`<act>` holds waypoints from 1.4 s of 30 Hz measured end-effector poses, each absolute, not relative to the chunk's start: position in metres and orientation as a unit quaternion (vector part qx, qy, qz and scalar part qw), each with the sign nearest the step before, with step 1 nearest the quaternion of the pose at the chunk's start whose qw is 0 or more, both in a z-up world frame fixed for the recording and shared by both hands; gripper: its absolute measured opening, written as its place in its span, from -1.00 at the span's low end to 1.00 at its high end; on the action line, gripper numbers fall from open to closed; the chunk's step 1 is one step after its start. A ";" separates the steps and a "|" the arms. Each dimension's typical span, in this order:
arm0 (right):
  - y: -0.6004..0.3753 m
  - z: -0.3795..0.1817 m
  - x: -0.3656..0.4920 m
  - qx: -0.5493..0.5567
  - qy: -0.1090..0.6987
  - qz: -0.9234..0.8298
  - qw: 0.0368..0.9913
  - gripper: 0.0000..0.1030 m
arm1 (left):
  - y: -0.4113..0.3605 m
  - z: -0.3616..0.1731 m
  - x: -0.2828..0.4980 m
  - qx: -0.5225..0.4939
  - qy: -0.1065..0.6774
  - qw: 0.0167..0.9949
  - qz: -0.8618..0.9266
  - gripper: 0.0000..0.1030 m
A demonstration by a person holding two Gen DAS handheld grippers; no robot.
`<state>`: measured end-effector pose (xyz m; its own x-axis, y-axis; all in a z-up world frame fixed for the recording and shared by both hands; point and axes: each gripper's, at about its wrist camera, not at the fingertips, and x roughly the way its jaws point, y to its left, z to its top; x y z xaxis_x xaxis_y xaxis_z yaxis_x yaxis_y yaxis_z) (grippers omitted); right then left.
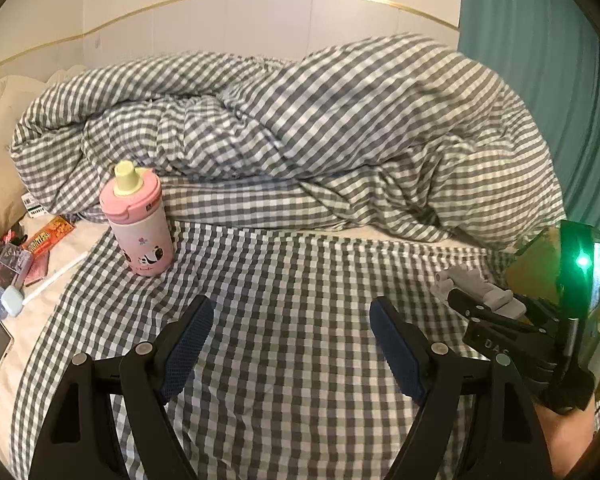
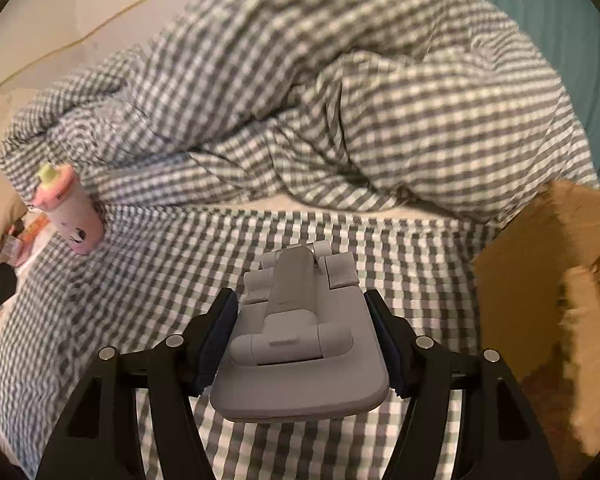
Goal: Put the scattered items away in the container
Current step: 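Carry the plug adapter with the right tool over the box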
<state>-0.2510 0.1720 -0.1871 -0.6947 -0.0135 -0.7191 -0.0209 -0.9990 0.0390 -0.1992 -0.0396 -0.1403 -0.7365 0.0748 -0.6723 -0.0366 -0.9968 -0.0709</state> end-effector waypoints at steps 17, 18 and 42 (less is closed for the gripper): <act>0.232 -0.039 -0.122 -0.252 0.028 0.967 0.036 0.24 | 0.034 -0.049 -0.136 -0.283 -0.008 0.096 0.954 0.61; 0.240 -0.034 -0.114 -0.247 0.028 0.968 0.044 0.24 | 0.039 -0.046 -0.133 -0.280 -0.006 0.101 0.955 0.61; 0.400 0.012 0.027 -0.204 0.046 0.956 0.205 0.24 | 0.218 0.000 -0.062 -0.237 0.035 0.238 0.941 0.61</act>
